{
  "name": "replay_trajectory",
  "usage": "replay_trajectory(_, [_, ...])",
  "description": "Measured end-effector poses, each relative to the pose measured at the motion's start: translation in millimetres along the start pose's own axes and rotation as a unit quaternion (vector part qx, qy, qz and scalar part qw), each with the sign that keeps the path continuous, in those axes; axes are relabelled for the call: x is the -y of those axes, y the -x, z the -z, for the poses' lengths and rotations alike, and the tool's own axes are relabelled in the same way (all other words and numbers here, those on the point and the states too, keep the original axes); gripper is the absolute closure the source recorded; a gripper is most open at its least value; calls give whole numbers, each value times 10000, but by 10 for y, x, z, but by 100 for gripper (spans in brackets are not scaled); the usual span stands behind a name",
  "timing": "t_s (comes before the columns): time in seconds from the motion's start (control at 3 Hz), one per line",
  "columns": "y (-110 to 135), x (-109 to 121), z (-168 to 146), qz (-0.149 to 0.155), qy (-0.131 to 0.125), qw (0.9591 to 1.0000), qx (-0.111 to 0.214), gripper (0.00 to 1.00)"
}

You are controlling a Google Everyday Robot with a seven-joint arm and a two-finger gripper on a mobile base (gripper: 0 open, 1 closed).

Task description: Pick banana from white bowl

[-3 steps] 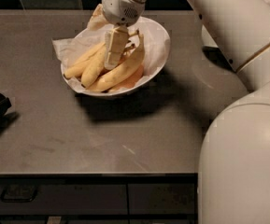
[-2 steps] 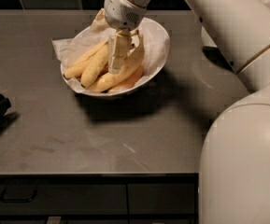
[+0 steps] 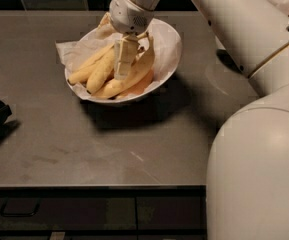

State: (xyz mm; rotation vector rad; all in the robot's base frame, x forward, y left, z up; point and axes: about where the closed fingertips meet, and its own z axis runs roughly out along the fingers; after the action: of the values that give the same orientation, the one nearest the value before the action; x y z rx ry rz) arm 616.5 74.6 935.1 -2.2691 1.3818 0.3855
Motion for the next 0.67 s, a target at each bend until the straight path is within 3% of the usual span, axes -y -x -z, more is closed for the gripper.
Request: replay_trajectory(0.67, [48, 67, -60, 146, 40, 9999, 24, 62])
